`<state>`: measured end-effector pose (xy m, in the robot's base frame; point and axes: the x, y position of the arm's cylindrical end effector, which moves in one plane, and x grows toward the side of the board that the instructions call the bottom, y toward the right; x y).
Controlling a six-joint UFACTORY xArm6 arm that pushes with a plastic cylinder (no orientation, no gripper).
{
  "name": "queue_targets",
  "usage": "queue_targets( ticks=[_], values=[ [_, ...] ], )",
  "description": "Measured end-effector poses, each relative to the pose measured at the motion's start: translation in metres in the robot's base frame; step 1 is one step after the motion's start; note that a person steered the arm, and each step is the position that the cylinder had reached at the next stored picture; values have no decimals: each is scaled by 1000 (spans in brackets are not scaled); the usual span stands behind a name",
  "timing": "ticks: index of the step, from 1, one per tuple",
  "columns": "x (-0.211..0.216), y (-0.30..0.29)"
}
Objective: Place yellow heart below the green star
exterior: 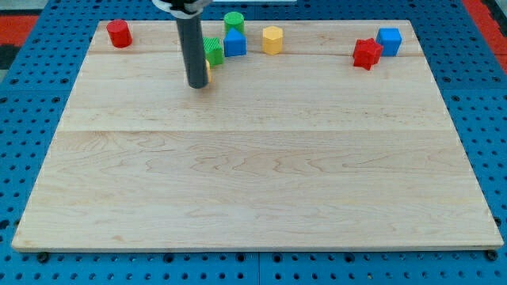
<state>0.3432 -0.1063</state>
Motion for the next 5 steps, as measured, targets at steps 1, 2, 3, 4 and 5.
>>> queue_targets(
  ticks=[1, 2, 3, 4, 5],
  values=[
    [0, -39],
    [-11, -36],
    [-10, -10],
    [-8, -8],
    [-26, -28]
  ],
)
